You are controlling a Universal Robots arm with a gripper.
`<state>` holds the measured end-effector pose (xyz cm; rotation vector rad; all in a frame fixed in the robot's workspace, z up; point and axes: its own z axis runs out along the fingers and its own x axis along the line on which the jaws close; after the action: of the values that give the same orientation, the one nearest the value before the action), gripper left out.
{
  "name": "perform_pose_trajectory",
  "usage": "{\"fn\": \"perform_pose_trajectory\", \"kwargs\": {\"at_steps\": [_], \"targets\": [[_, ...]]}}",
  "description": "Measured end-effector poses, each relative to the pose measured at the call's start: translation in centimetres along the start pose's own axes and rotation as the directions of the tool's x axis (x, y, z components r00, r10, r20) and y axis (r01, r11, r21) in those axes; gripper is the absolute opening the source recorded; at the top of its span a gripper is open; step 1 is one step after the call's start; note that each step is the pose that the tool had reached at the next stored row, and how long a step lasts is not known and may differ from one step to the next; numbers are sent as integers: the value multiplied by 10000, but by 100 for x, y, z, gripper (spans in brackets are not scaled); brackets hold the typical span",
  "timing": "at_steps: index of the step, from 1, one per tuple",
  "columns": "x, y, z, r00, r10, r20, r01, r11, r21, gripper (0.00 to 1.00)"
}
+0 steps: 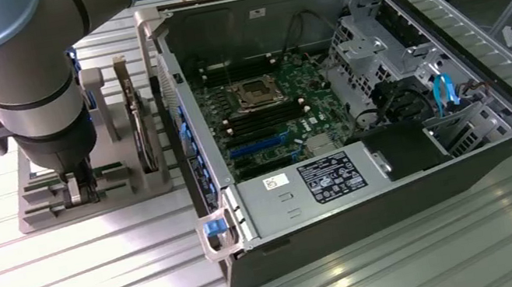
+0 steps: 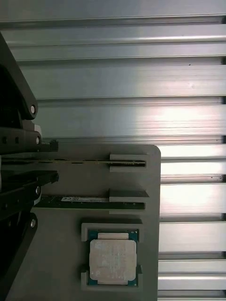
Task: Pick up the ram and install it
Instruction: 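Pick up the ram and move it above insertion slot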
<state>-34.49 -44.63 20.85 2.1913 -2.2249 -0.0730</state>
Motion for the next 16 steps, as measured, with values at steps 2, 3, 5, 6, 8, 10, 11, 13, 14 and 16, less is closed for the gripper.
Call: {"fn": "perform_pose_trajectory", "kwargs": {"at_steps": [2, 3, 5, 6, 8, 10, 11, 13, 14, 16], "targets": [[0, -13, -2, 10000, 0, -2, 0, 10000, -3, 29], [0, -13, -2, 10000, 0, -2, 0, 10000, -2, 29], [0, -13, -2, 10000, 0, -2, 0, 10000, -3, 29], [0, -13, -2, 10000, 0, -2, 0, 10000, -2, 29], [0, -13, -2, 10000, 0, -2, 0, 10000, -2, 20], [0, -13, -2, 10000, 0, -2, 0, 10000, -2, 20], [0, -13, -2, 10000, 0, 0, 0, 10000, -1, 20], [0, -13, -5, 10000, 0, -1, 0, 10000, -2, 20], [0, -13, -6, 10000, 1, -1, -1, 10000, -2, 20], [0, -13, -6, 10000, 0, -1, 0, 10000, -2, 20]]}}
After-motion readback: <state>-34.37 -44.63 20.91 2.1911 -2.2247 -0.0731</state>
